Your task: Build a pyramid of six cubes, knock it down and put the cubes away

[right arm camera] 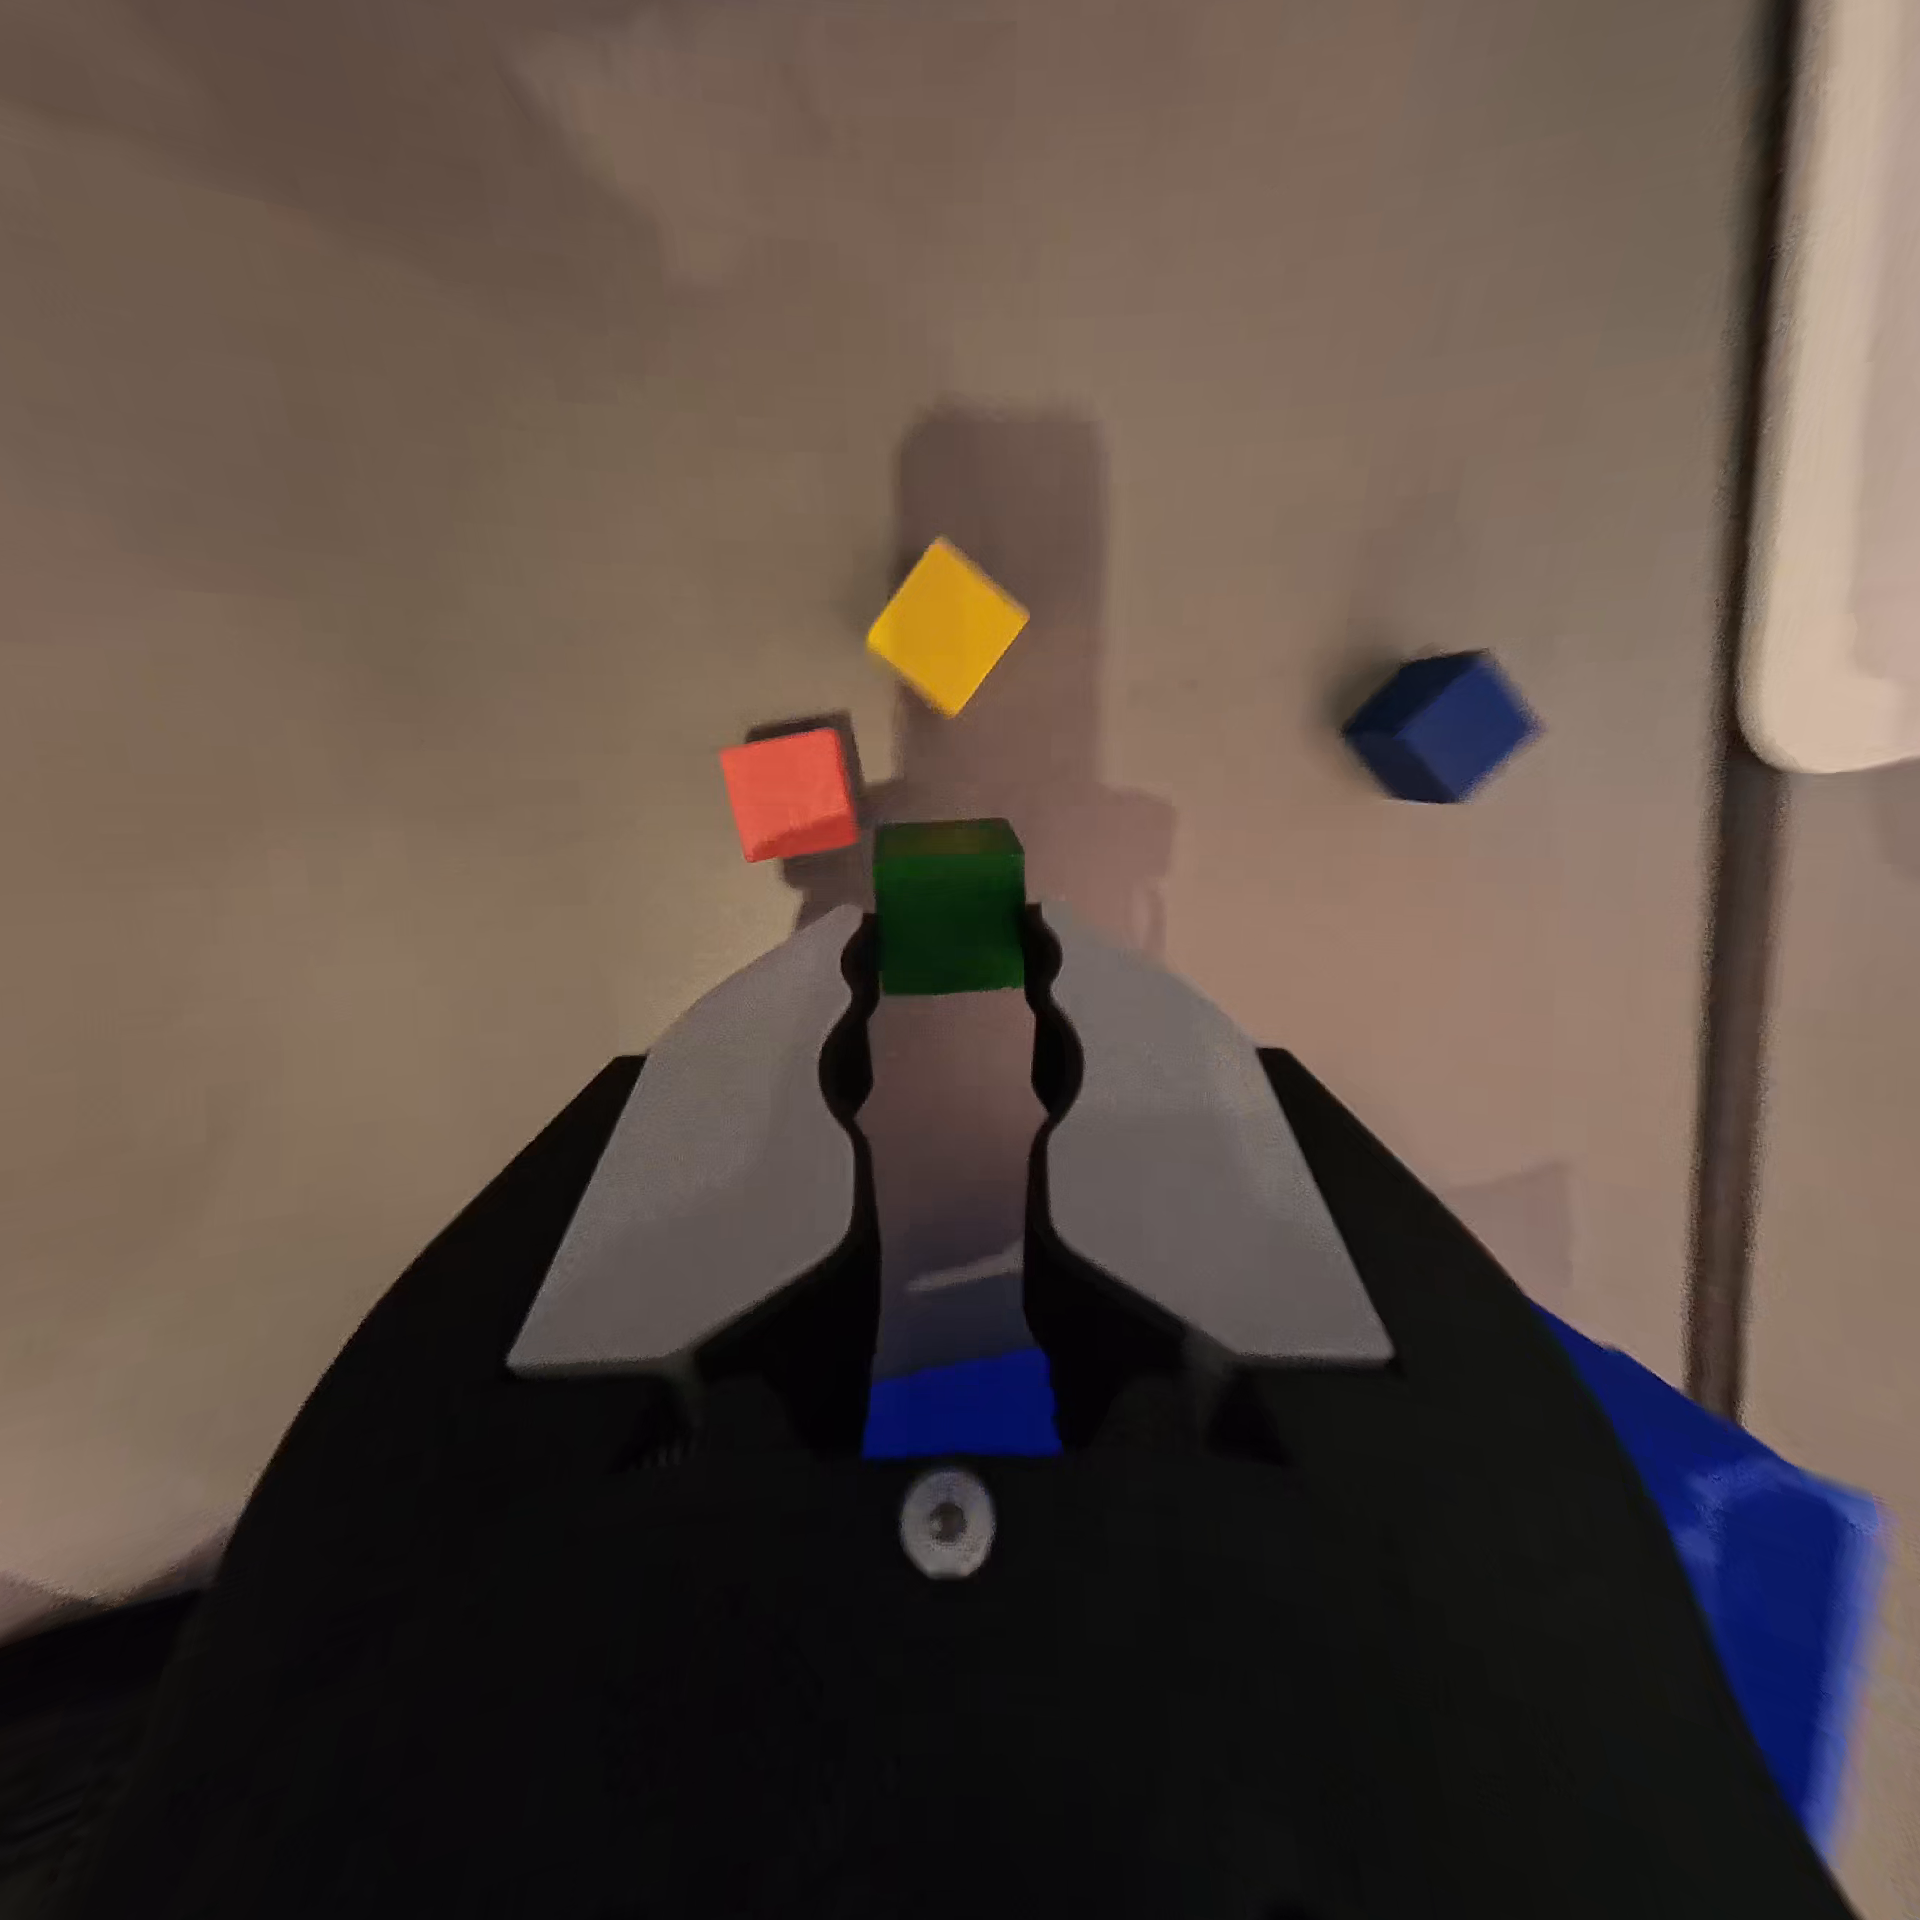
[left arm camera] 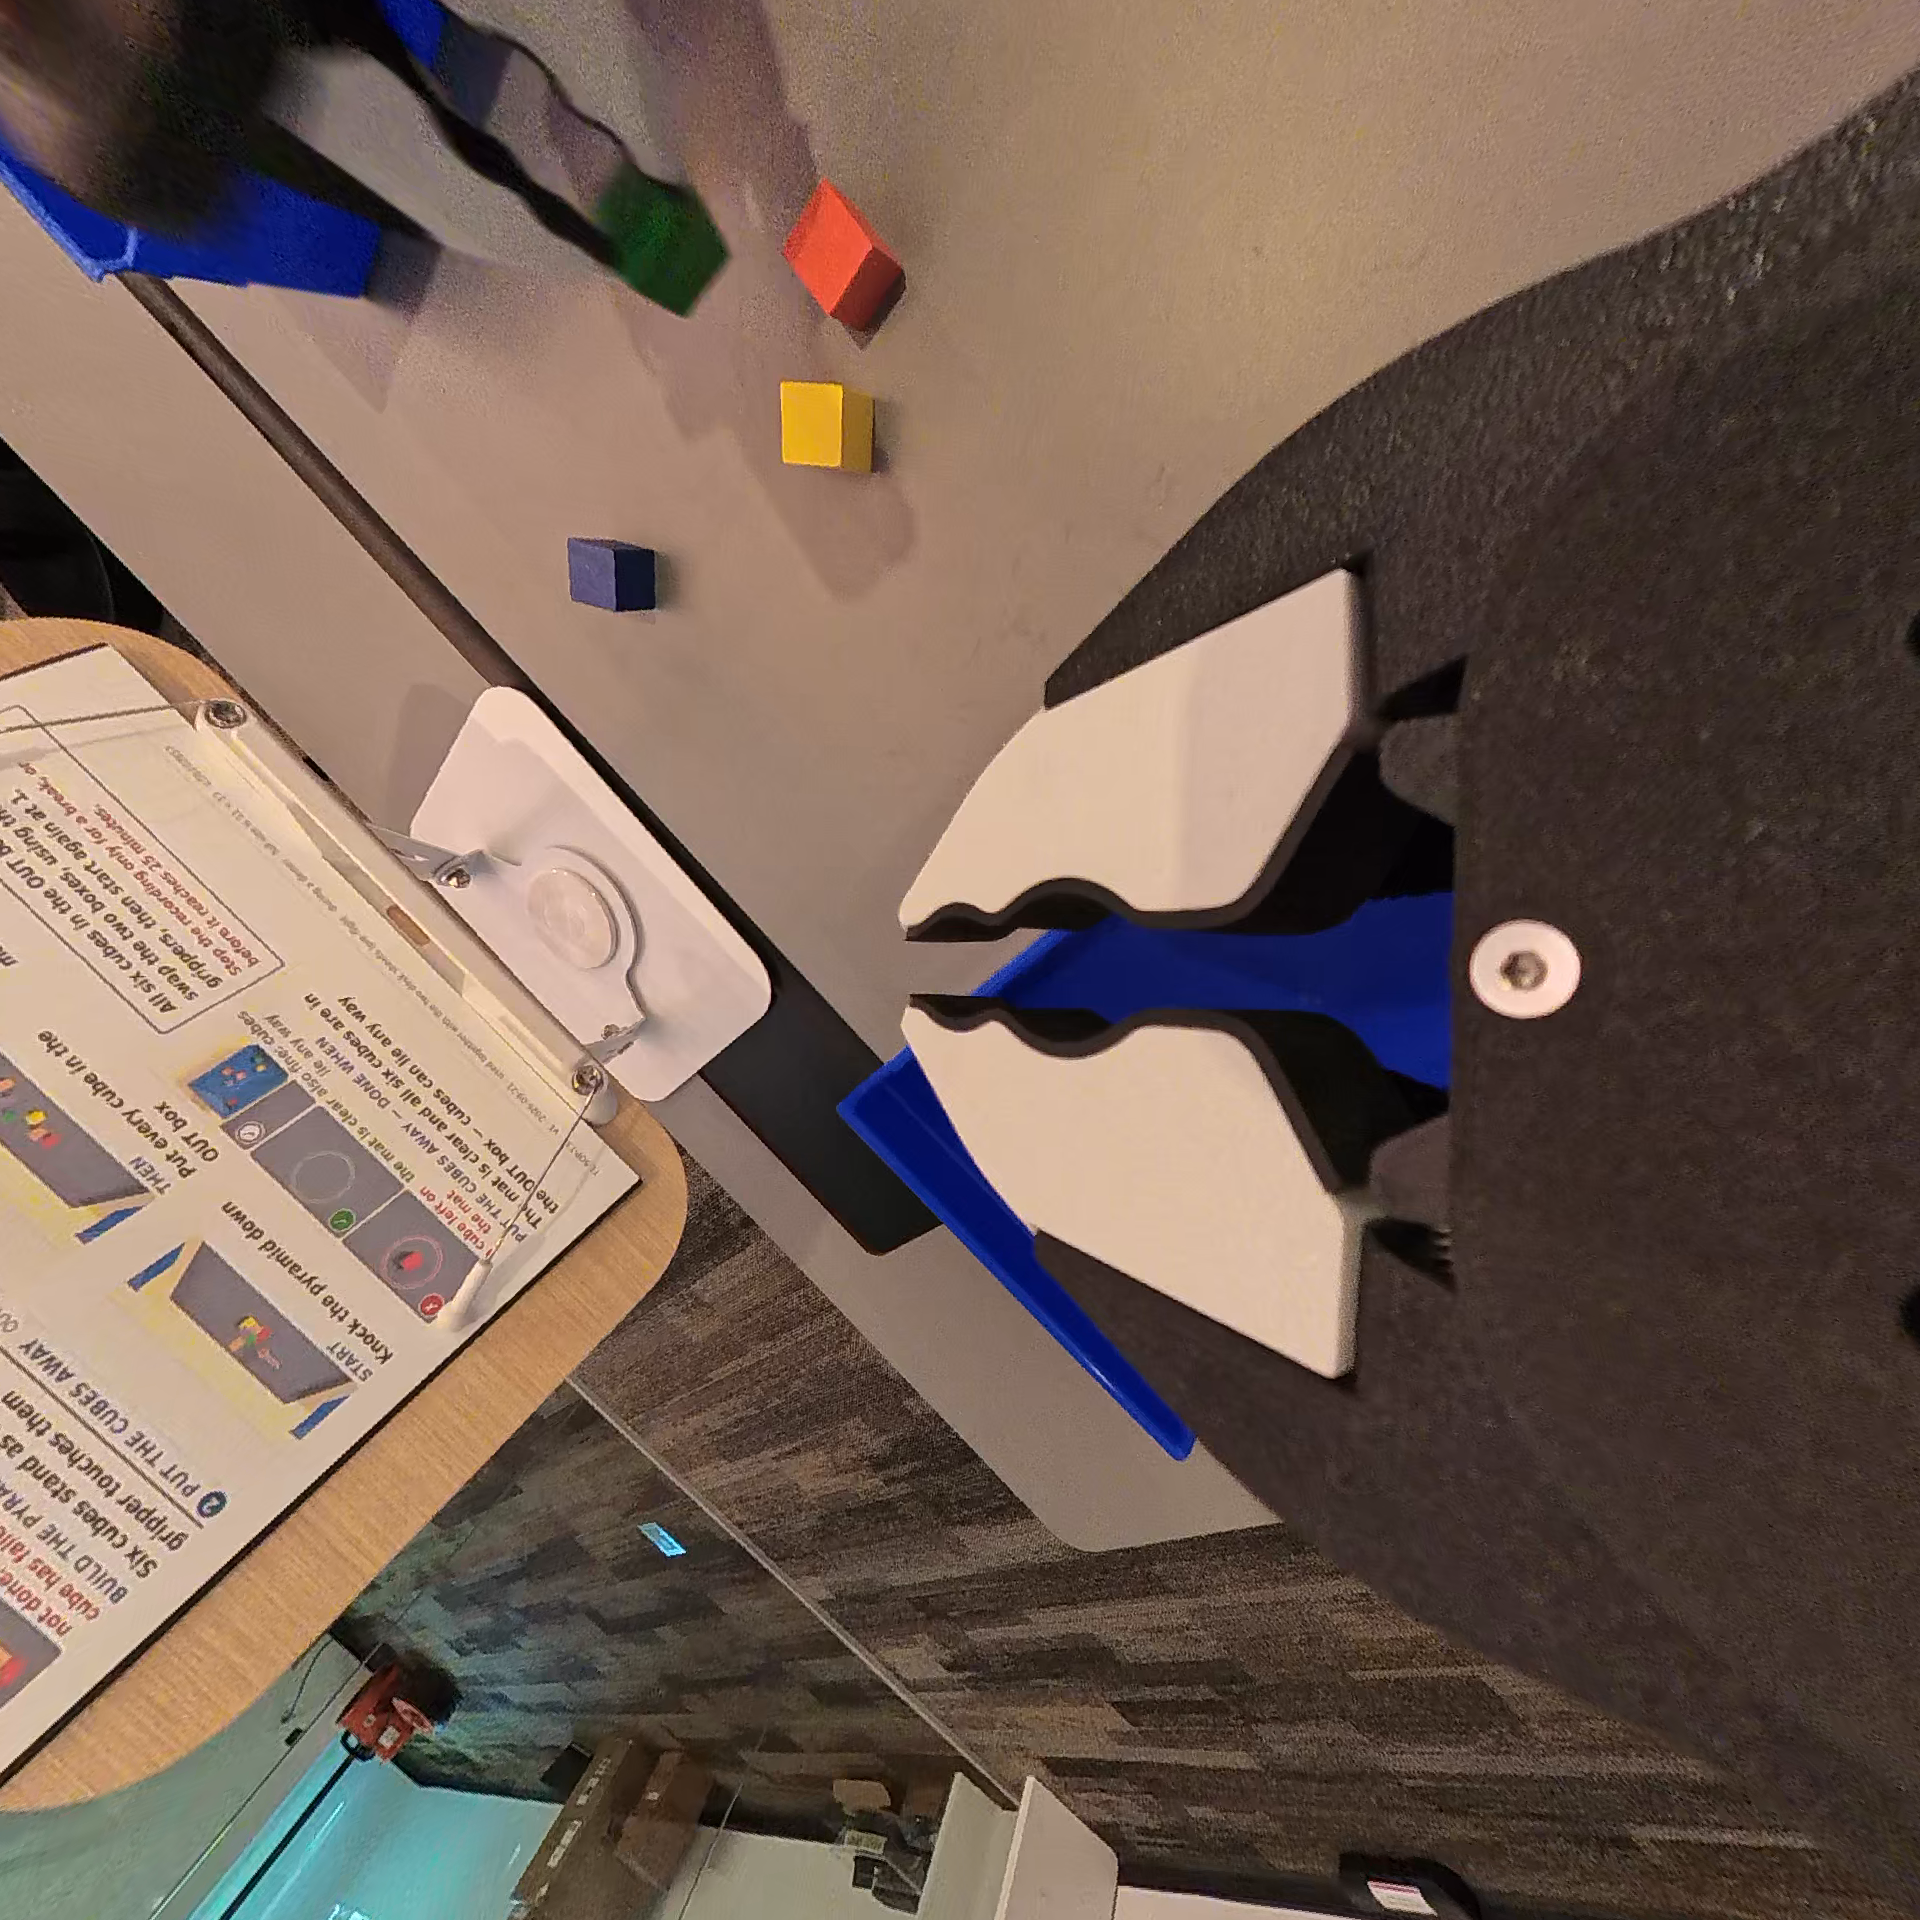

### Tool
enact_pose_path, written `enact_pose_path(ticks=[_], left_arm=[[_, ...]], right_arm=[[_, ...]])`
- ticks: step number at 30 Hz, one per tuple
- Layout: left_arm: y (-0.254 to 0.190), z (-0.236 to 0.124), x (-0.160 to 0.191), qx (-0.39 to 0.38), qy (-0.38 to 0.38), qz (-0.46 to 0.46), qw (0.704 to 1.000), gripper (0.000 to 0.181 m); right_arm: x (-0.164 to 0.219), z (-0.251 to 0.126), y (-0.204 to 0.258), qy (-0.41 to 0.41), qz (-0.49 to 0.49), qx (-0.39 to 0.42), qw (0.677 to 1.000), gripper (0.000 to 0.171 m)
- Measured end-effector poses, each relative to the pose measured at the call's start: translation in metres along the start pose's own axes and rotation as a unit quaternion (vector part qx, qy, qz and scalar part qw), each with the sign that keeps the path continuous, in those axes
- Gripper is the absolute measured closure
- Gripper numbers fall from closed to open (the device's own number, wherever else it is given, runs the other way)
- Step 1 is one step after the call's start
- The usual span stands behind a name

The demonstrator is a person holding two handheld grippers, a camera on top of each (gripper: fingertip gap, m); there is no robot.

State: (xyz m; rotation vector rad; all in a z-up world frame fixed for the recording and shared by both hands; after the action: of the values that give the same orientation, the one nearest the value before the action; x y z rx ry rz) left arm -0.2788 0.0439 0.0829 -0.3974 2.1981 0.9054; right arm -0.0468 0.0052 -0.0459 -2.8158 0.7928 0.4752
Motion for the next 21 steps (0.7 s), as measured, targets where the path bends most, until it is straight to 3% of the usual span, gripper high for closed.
enact_pose_path(ticks=[4, 8, 11, 15, 21], left_arm=[[0.001, 0.001, 0.002, 0.000, 0.004, -0.002, 1.000, 0.172], [0.000, 0.002, 0.001, -0.002, 0.008, 0.001, 1.000, 0.172], [-0.002, 0.000, 0.000, -0.001, 0.007, 0.004, 1.000, 0.172], [-0.002, 0.001, 0.000, 0.002, 0.007, 0.002, 1.000, 0.172], [-0.004, 0.002, 0.001, 0.002, 0.014, 0.006, 1.000, 0.172]], right_arm=[[-0.010, -0.104, -0.022, -0.132, 0.054, 0.087, 0.986, 0.143], [0.041, -0.157, -0.073, -0.148, 0.182, 0.176, 0.956, 0.143], [0.097, -0.147, -0.099, -0.107, 0.287, 0.194, 0.932, 0.143], [0.151, -0.098, -0.106, -0.021, 0.374, 0.164, 0.912, 0.143], [0.172, -0.036, -0.101, 0.047, 0.401, 0.097, 0.910, 0.142]])
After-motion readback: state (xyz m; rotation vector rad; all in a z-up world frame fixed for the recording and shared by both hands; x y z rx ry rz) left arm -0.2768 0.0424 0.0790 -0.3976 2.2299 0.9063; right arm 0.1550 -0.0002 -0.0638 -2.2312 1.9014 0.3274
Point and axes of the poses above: each gripper's, where its closed fingertips meet, z out along the fingers, x out of its underside, y = z × x across the jaws, the point moved 5 cm from there along -z, back along the fingers, and after that the axes turned 4 degrees about z, right-handed, at the moved point
